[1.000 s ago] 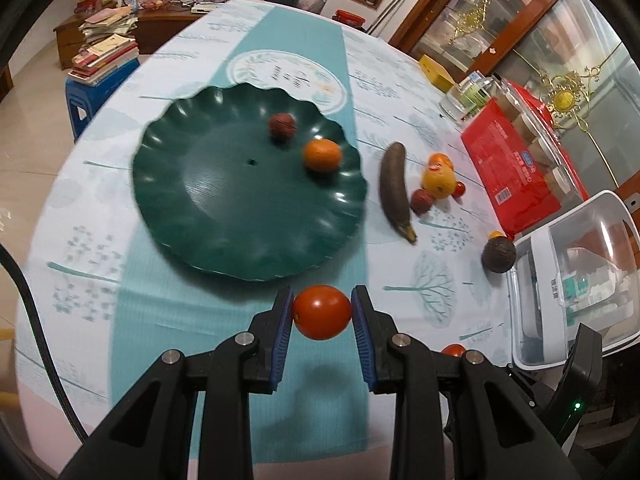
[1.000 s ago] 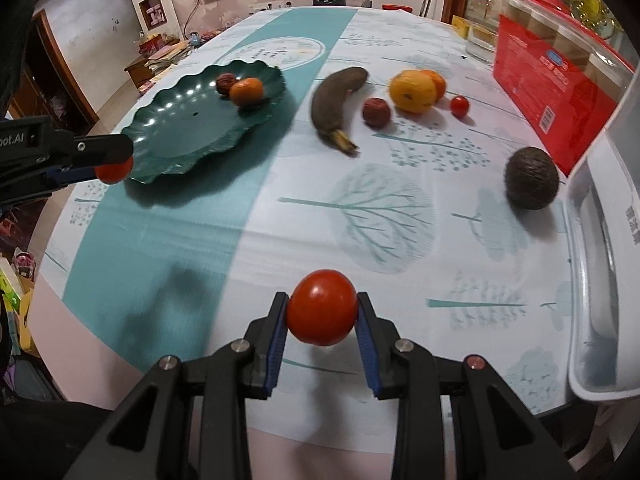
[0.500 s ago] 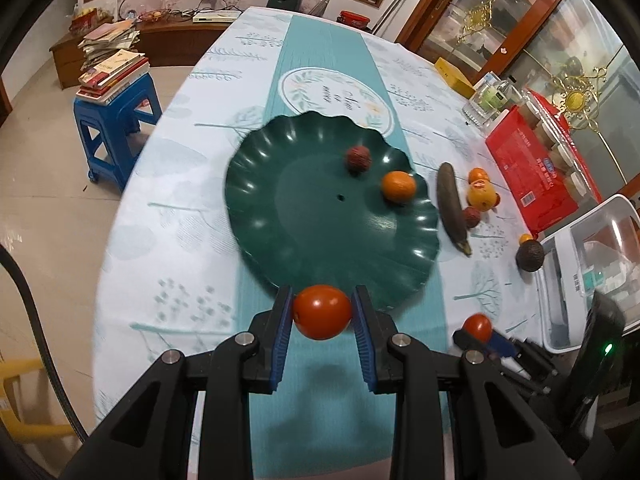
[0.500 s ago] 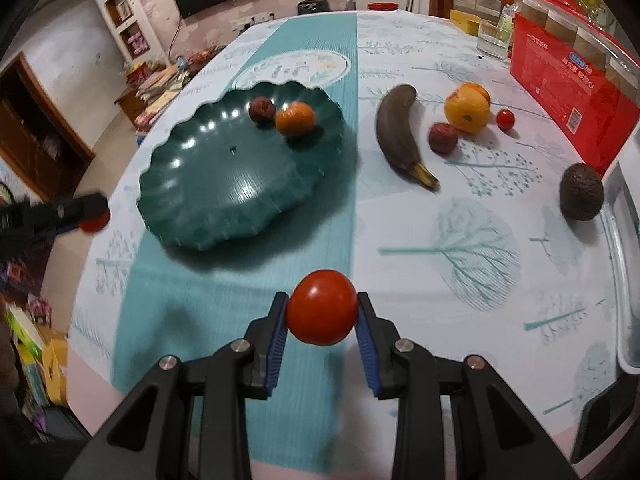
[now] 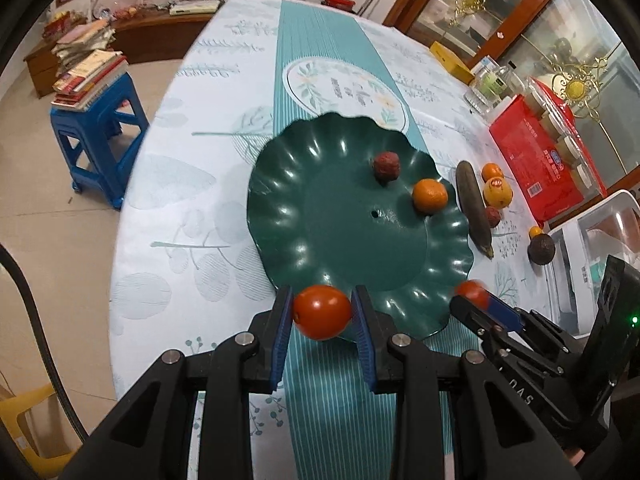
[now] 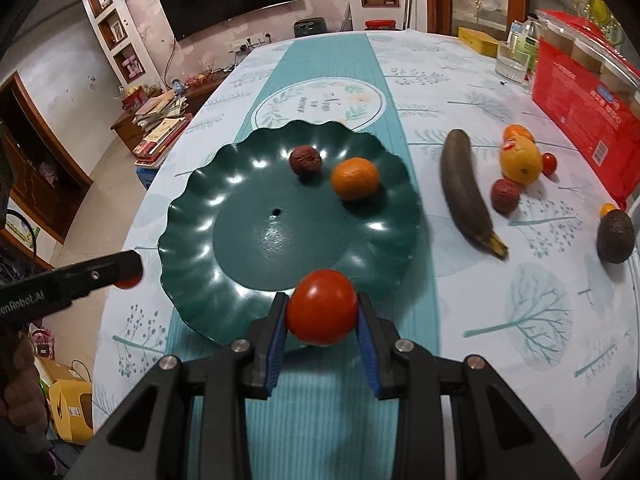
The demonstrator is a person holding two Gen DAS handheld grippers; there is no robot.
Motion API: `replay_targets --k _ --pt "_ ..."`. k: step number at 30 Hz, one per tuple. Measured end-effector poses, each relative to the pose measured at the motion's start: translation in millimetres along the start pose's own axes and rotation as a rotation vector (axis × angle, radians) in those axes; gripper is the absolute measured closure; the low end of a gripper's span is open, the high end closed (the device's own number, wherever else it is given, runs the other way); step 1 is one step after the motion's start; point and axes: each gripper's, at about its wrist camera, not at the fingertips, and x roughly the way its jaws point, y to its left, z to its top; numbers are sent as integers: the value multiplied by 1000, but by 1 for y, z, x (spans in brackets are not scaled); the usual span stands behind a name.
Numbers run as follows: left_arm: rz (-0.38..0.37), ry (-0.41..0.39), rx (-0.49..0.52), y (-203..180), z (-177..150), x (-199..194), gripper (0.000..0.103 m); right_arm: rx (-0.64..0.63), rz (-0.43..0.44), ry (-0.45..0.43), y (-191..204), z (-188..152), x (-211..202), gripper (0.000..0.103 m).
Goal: Organize fruits
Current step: 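Carry both tomatoes to the green plate and open both grippers, then move both open grippers back toward the banana and avocado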
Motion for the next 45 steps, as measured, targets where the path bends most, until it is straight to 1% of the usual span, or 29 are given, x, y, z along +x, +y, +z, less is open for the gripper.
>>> replay_targets --k 5,7,10,12,17,20,24,25,31,35,38,42,45 --pt "-38 27 18 -6 1 13 75 -4 1 13 9 -1 5 70" --pt "-42 35 35 -10 1 16 71 -11 6 17 10 1 6 69" --pt "-44 45 48 -15 0 20 65 -5 4 30 8 1 9 65" --pt "-37 47 37 -14 0 19 55 10 4 36 5 0 9 64" --pt "-9 58 10 -12 -2 18 51 43 11 35 0 -4 5 62" --pt "13 64 14 -14 -4 17 40 65 12 33 -4 -8 1 61" --pt "30 53 38 -25 -8 11 33 102 8 32 -14 -16 -7 60" --pt "30 52 48 -28 -10 10 32 112 6 34 -17 -19 -8 59" --pt "26 65 93 -53 -19 7 31 198 -5 64 -46 -37 -18 55" --pt "26 73 107 -73 -25 7 29 272 -7 88 -72 -51 -25 53" --pt "35 71 110 -90 -29 7 28 328 -2 96 -100 -59 -31 53" --pt "69 76 118 -118 -31 11 25 364 -9 107 -135 -64 -37 51" --pt "96 86 131 -139 -30 17 24 380 -10 99 -160 -65 -42 47"
